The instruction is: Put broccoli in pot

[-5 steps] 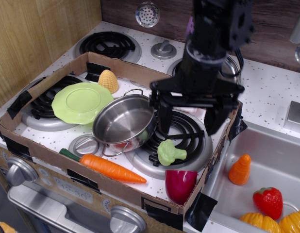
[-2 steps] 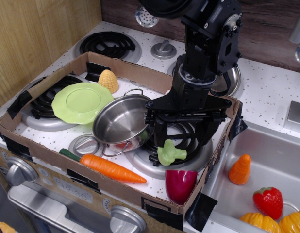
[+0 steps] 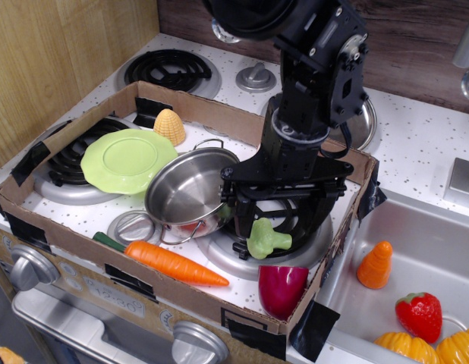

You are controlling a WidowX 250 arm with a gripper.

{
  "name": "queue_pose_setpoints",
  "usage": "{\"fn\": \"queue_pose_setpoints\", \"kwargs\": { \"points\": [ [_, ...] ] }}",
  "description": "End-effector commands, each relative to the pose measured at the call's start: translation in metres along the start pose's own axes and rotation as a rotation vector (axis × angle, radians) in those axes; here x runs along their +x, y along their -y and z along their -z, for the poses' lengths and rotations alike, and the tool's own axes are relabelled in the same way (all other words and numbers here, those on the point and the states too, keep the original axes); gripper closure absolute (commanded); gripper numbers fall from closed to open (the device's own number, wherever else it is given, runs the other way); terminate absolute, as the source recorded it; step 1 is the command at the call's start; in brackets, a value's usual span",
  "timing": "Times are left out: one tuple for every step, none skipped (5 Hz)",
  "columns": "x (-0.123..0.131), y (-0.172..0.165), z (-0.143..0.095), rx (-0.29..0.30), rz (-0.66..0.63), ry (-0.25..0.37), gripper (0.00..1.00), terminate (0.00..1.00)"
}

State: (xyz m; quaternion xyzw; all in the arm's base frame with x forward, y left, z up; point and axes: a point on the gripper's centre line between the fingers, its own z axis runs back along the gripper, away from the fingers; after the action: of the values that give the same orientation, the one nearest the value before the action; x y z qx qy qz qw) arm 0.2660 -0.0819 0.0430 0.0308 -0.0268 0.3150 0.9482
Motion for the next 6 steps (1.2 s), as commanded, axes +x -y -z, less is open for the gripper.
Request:
{"fn": "queue_pose_setpoints", "kwargs": {
  "points": [
    [0.017, -0.003, 0.009, -0.039, 0.007, -0.023, 0.00, 0.00],
    [0.023, 0.001, 0.015, -0.050, 0.040, -0.035, 0.00, 0.00],
    [0.028, 0.009, 0.021, -0.067, 0.061, -0.031, 0.00, 0.00],
    [0.026, 0.012, 0.025, -0.076, 0.065, -0.047, 0.00, 0.00],
    [0.021, 0.014, 0.019, -0.065, 0.043, -0.029, 1.00, 0.00],
    [0.019, 0.014, 0.011, -0.051, 0.056, -0.022, 1.00, 0.00]
  ]
}}
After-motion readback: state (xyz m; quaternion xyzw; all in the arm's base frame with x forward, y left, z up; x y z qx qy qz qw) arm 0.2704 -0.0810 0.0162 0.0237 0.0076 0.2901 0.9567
